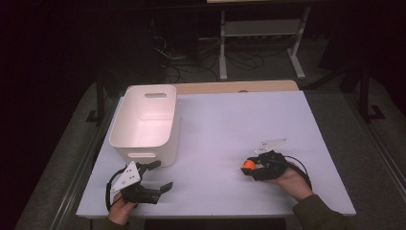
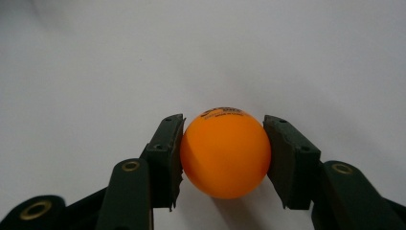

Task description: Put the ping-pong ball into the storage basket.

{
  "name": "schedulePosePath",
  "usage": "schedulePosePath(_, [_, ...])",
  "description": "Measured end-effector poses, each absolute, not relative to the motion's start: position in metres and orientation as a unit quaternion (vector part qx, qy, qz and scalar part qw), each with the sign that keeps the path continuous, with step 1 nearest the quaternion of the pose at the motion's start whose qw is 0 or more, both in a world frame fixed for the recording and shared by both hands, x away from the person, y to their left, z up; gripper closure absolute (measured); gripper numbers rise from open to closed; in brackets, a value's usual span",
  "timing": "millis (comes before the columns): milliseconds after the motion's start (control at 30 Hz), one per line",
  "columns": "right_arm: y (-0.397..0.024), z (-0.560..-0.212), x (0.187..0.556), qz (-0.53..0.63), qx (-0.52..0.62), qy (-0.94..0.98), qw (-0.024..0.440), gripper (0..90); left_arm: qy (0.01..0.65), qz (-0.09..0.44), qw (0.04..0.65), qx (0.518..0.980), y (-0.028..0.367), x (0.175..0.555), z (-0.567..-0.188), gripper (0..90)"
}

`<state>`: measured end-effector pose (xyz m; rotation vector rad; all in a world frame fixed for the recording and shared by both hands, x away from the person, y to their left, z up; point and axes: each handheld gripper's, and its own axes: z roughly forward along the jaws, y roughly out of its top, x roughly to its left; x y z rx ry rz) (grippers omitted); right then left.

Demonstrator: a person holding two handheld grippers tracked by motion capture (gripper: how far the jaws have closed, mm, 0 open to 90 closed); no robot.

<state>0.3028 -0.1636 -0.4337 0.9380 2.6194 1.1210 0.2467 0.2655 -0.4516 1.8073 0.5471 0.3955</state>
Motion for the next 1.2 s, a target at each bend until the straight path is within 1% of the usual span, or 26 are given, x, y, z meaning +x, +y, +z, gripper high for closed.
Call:
schedulePosePath(400, [-0.157, -0.434, 0.308, 0.381, 0.316, 0.867, 0.052, 49.5, 0.234, 0.166, 0.571, 0.769, 0.265, 0.247, -0.452, 14.0])
schedulePosePath(1200, [-0.137, -0.431, 0.316, 0.379, 0.298, 0.875, 0.05, 49.5, 0.233, 0.167, 0.573, 0.768, 0.266, 0.246, -0.452, 14.0])
